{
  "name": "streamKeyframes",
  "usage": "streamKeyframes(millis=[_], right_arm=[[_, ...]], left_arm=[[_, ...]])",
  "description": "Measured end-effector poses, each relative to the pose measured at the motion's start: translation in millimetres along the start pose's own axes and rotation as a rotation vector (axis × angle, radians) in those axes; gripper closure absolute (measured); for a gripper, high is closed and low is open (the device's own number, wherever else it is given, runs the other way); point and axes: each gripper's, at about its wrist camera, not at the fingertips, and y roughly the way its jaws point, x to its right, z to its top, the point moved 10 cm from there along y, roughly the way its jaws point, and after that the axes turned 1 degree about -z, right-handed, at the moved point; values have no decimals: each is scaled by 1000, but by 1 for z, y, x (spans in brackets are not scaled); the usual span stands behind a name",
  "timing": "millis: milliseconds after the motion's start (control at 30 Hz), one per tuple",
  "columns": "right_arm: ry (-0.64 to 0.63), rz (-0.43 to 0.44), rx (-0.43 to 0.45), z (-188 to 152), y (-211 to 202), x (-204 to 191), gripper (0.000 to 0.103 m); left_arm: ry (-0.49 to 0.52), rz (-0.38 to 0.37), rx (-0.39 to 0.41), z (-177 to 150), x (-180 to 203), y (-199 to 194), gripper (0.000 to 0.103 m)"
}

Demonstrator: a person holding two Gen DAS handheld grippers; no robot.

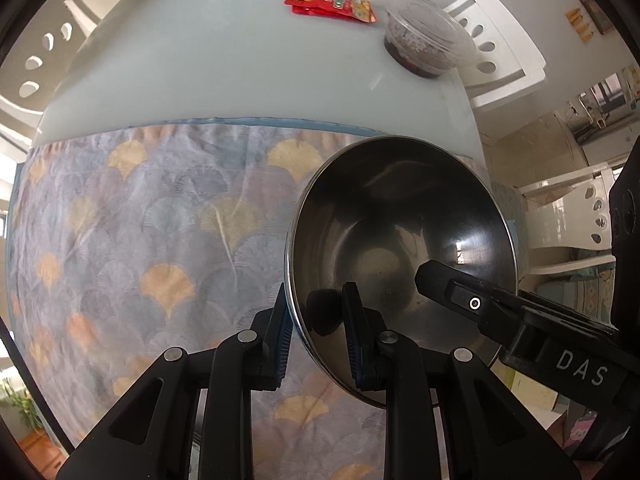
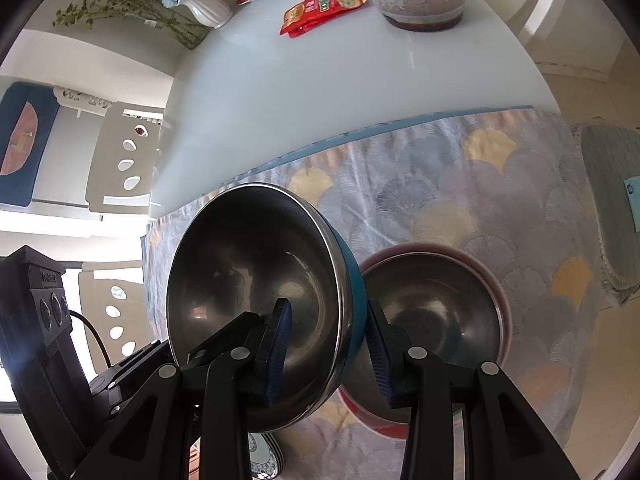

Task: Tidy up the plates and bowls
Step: 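Lower the blue steel bowl into the pink bowl with both grippers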

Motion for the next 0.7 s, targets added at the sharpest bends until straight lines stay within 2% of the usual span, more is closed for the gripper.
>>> streamKeyframes(millis=[267,700], right_arm=[[21,-19,15,-4,-13,20,66],[71,-54,-4,-19,-13,55,66]], left_arm=[[28,-31,-17,-3,21,6,83],[74,-33,-65,-17,45,28,83]])
